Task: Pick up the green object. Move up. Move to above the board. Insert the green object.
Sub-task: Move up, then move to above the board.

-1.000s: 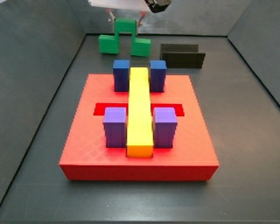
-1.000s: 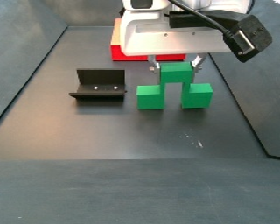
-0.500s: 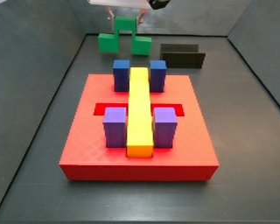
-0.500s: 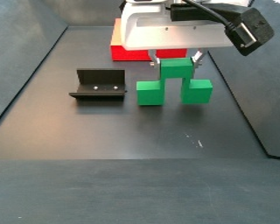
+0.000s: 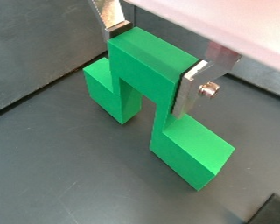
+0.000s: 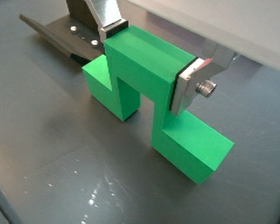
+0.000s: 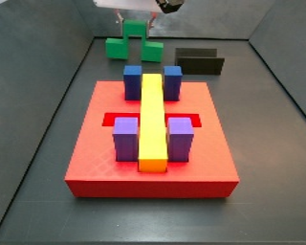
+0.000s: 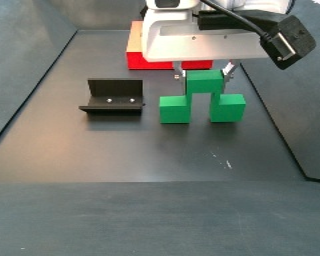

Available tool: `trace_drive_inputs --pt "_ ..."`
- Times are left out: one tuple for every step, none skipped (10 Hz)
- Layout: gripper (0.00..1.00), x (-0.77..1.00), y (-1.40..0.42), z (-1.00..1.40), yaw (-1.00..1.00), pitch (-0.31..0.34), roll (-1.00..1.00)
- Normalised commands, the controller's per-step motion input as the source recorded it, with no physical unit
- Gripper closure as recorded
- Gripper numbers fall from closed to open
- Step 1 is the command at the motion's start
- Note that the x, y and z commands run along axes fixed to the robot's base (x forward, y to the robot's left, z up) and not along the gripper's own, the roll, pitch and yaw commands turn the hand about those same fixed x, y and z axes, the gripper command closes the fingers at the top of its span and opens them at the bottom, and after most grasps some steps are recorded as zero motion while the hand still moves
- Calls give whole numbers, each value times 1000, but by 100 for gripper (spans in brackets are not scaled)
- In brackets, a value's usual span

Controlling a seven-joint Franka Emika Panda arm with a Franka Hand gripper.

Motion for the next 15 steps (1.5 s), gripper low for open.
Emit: trace_drive_inputs --pt "100 40 6 845 -41 -10 3" --pt "100 -11 7 646 -45 47 1" --pt "100 23 13 249 -24 32 10" --pt "100 0 0 1400 0 0 0" --pt "100 -27 -7 1400 7 28 -12" --pt "100 -53 -10 1400 2 26 -3" --pt "100 -15 -1 1400 7 6 17" --pt "100 43 5 1400 2 67 4" --pt "100 7 -4 675 1 89 3" --pt "100 5 -3 371 0 73 10" --pt "100 189 -1400 172 43 82 13" --pt "100 182 -1400 141 48 78 35" --pt "100 185 -1400 141 35 61 45" --pt "100 189 -1400 160 17 61 -24" --pt "100 194 -1400 160 12 71 -10"
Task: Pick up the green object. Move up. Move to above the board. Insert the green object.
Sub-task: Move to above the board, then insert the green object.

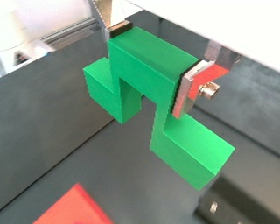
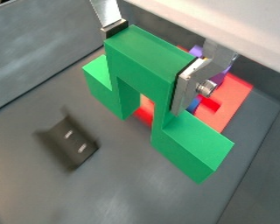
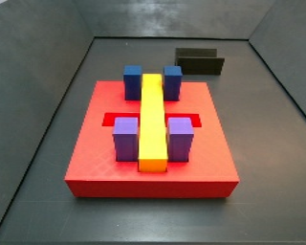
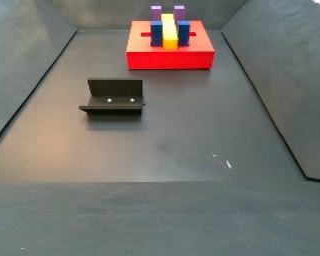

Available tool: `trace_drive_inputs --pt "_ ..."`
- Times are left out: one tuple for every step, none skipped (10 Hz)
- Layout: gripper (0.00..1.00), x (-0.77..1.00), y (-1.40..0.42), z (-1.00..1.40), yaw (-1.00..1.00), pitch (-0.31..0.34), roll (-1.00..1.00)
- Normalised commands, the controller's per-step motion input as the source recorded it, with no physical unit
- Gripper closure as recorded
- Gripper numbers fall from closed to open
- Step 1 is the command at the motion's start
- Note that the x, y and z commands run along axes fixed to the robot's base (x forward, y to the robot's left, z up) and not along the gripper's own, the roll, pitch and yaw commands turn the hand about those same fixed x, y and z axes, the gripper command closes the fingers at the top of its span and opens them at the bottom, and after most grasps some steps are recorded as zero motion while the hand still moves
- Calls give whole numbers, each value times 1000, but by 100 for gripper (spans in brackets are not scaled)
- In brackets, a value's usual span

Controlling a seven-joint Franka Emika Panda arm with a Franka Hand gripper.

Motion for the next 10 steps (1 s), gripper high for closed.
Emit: trace_drive_inputs --pt "100 213 -1400 158 7 91 -2" --pt "100 230 -1400 162 9 109 -14" --pt "100 257 -1400 173 10 139 -3" --pt "100 273 -1400 179 7 149 -12" --pt "100 320 -1400 189 10 159 25" --pt "100 186 -602 87 6 166 33" --pt "100 0 0 0 0 -6 9" --pt "100 0 0 -83 0 0 0" --pt "100 123 -71 -677 0 -130 0" --pt "100 129 -71 -774 26 -234 0"
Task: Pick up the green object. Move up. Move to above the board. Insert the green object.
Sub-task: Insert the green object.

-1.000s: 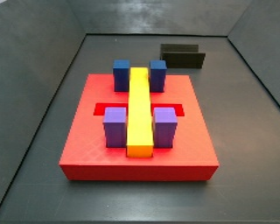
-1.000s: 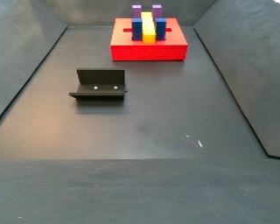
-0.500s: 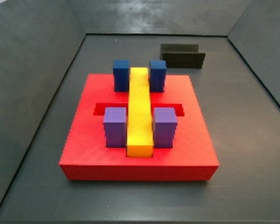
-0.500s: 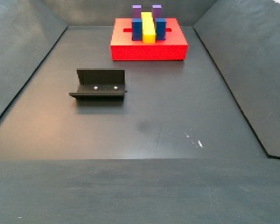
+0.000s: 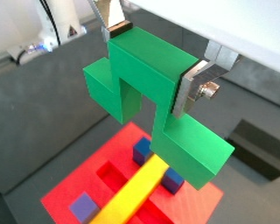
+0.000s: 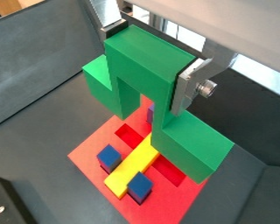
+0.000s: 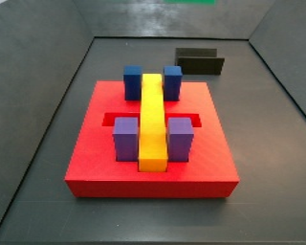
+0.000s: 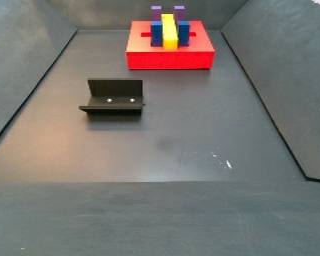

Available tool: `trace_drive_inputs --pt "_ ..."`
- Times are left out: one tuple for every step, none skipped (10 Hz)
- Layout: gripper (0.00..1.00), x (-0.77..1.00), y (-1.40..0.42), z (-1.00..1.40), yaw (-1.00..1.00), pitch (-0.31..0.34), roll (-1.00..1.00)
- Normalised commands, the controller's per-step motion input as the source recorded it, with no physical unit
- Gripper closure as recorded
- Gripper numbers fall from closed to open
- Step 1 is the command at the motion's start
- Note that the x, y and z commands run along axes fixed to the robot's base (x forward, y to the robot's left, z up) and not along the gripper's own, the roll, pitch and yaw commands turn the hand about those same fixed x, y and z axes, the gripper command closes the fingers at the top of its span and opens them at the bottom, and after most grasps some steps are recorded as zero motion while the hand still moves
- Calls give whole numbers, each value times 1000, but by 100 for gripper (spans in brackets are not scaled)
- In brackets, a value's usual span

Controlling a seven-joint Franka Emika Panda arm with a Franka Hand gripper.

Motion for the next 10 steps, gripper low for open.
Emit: trace_drive_inputs --pt "100 80 -89 -731 51 -256 0" --pt "100 0 -140 -734 57 -254 11" --pt "100 0 -297 -797 40 -174 169" --pt "100 0 -366 -754 31 -101 269" --pt "100 0 -357 -763 74 -46 290" --pt "100 -60 -300 -783 66 0 224" --pt "100 0 -109 -611 86 0 160" --pt "100 66 -20 -531 71 0 124" --pt "100 251 0 -354 40 0 20" --pt "100 320 0 -254 40 0 -3"
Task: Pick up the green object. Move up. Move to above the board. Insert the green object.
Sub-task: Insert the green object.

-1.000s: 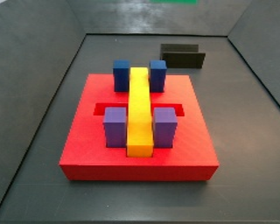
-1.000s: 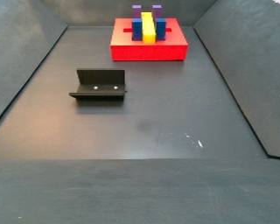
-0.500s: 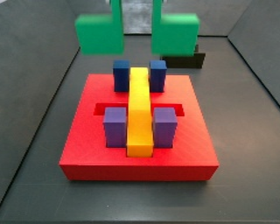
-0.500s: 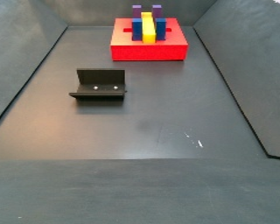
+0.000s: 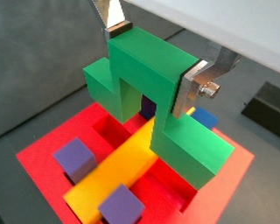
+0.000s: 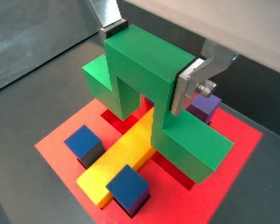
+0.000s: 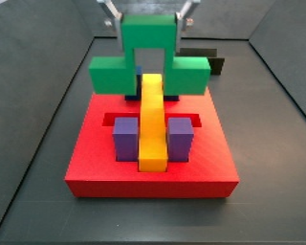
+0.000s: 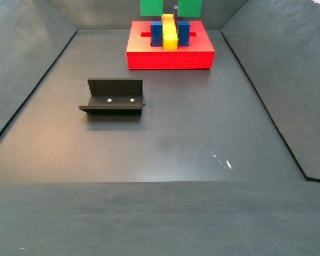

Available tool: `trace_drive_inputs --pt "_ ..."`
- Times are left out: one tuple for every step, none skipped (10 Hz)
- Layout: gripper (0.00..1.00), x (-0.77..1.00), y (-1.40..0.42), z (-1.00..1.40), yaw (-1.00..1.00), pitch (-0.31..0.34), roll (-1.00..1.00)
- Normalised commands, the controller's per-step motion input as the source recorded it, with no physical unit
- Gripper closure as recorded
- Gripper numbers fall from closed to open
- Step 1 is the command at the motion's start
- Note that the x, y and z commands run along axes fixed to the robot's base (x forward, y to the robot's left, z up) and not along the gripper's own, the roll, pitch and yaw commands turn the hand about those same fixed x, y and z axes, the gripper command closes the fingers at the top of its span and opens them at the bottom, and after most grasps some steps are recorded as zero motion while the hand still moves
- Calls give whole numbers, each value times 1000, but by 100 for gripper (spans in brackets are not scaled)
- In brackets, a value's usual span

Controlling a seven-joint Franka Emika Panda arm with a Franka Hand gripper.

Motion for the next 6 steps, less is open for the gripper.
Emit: trace_drive_inputs --pt "100 257 0 -229 3 0 -33" --pt "100 0 -40 -386 0 -10 -41" --pt "100 -11 -20 -409 0 0 -20" --pt "100 -43 0 -389 0 0 -17" --pt "100 -69 0 -397 0 0 -13" --pt "100 -83 0 -377 0 0 -20"
